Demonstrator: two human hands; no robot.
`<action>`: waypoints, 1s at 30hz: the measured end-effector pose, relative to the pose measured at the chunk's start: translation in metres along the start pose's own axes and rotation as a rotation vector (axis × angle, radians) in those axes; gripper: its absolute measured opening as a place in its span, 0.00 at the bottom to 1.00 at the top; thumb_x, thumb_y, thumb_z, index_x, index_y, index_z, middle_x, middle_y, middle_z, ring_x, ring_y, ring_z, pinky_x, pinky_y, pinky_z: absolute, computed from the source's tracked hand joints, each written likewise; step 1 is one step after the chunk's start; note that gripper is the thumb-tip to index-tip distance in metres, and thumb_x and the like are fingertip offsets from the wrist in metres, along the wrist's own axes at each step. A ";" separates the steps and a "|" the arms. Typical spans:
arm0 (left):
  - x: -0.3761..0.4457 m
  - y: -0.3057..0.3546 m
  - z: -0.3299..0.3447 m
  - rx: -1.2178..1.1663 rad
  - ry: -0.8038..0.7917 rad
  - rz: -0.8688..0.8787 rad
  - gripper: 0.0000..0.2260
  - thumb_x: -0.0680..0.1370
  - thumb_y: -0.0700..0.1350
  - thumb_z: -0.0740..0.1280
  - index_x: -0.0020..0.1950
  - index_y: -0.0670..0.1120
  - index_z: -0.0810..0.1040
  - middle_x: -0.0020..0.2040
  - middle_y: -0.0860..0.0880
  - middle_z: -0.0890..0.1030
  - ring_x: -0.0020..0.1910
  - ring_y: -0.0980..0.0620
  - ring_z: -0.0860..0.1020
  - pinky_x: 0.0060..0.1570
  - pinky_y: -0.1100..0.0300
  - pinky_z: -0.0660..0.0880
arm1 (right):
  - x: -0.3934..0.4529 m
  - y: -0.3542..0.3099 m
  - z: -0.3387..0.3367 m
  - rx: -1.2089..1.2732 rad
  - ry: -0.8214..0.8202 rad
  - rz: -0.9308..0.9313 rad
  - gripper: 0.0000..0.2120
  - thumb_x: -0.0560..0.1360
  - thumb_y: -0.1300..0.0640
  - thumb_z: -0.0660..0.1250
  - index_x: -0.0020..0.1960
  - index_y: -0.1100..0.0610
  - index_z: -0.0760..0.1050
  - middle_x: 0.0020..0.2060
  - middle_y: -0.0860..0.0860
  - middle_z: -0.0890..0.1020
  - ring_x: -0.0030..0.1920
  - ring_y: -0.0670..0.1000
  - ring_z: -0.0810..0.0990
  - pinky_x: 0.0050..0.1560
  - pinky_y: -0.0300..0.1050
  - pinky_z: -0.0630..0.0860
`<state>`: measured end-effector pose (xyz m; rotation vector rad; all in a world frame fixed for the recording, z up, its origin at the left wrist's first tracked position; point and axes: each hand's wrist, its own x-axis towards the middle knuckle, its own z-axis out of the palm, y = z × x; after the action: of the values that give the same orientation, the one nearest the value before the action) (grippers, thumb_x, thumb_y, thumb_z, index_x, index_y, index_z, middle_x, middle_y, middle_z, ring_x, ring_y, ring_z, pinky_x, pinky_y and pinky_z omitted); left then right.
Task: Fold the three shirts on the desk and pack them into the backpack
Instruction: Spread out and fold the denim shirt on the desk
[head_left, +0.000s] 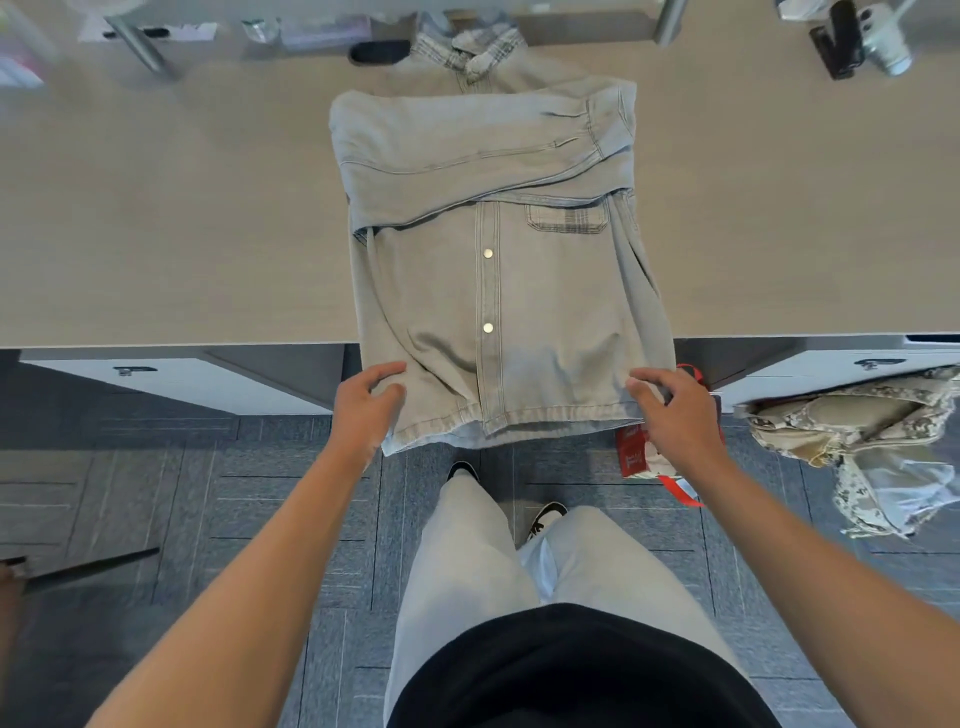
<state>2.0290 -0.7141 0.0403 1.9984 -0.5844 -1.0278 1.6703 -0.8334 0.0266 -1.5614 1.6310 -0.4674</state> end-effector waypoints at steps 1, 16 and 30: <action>-0.009 0.005 -0.002 0.004 0.003 0.006 0.15 0.79 0.36 0.66 0.63 0.47 0.84 0.56 0.51 0.82 0.48 0.60 0.79 0.46 0.67 0.75 | -0.005 -0.003 -0.005 -0.002 0.008 -0.004 0.12 0.82 0.46 0.68 0.61 0.51 0.84 0.56 0.48 0.82 0.58 0.51 0.80 0.63 0.55 0.78; -0.069 0.108 -0.018 -0.101 0.016 0.051 0.14 0.78 0.38 0.68 0.62 0.49 0.82 0.29 0.54 0.73 0.26 0.56 0.66 0.25 0.64 0.67 | -0.024 -0.091 -0.091 0.071 0.072 -0.090 0.10 0.82 0.49 0.69 0.54 0.53 0.86 0.52 0.48 0.82 0.73 0.51 0.72 0.64 0.43 0.66; 0.055 0.220 -0.016 -0.329 0.135 0.084 0.15 0.80 0.36 0.68 0.66 0.42 0.82 0.55 0.43 0.85 0.49 0.49 0.84 0.47 0.59 0.80 | 0.122 -0.202 -0.087 0.227 0.206 -0.130 0.22 0.81 0.43 0.61 0.46 0.59 0.83 0.46 0.51 0.79 0.49 0.53 0.80 0.54 0.63 0.81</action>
<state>2.0644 -0.8721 0.2004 1.7225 -0.3940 -0.8679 1.7474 -1.0053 0.1931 -1.4911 1.5701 -0.8773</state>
